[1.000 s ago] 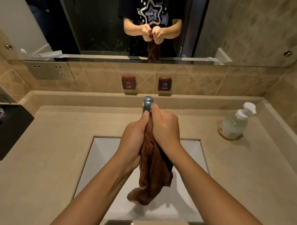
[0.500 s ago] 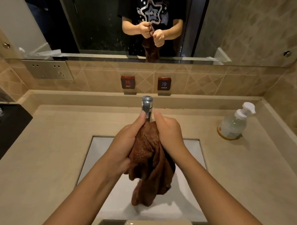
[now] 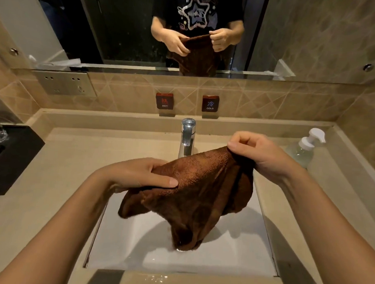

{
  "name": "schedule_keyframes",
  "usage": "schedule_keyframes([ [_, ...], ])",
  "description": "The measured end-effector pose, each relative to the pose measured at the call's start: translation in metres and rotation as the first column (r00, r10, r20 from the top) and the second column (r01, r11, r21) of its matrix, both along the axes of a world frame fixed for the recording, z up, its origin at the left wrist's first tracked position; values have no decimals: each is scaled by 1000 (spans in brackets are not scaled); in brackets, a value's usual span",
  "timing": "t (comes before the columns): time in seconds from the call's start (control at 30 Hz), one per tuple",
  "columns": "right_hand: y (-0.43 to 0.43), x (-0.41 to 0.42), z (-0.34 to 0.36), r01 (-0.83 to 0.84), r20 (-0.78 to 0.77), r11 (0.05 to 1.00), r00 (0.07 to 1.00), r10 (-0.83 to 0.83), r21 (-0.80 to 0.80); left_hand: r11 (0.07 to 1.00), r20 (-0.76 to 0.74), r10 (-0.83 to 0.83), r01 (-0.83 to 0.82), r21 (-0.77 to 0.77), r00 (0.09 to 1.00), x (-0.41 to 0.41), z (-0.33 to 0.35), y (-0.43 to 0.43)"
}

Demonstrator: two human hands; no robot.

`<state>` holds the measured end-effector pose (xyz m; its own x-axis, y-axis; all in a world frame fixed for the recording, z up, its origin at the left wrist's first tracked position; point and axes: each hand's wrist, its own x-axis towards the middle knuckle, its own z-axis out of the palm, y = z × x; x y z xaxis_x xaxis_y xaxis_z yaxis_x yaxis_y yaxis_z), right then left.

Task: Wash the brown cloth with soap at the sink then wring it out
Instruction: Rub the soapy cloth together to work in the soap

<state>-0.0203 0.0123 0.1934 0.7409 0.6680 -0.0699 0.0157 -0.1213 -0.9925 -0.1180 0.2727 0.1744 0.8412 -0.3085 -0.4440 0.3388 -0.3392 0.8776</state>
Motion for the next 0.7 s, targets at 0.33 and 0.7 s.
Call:
schedule_keyframes([
  [0.33,-6,2,-6,-72,114,997,991,73,-19,961,-70,63,-79,-264,996,-4,-17,-10],
  [0.7,-9,5,-20,-155,92,974,981,171,-165,828,-17,326,-294,-478,945,9,-12,-11],
])
